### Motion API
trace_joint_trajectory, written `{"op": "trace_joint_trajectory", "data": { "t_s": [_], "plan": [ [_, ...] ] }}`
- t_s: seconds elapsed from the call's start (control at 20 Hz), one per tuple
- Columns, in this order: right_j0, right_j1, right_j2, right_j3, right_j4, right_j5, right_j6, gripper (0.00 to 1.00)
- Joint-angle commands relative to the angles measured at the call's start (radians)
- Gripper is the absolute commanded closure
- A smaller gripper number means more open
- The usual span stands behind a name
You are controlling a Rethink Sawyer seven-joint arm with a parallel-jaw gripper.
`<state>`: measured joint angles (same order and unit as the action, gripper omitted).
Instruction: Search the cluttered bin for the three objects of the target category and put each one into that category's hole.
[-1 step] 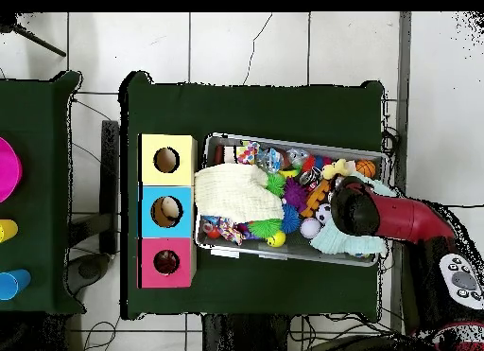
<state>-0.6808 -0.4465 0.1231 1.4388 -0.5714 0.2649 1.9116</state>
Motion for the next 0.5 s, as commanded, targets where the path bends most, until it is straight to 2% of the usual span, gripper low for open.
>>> {"op": "trace_joint_trajectory", "data": {
  "t_s": [0.05,0.25,0.35,0.5],
  "plan": [
    [-0.027,0.002,0.125,0.066,0.062,0.115,-0.016,0.00],
    [-0.028,0.020,0.135,0.029,0.072,0.144,-0.037,0.00],
    [-0.015,0.005,0.125,0.035,0.077,0.145,-0.029,0.00],
    [0.055,-0.029,0.096,0.025,0.103,0.168,0.017,0.00]
  ]
}}
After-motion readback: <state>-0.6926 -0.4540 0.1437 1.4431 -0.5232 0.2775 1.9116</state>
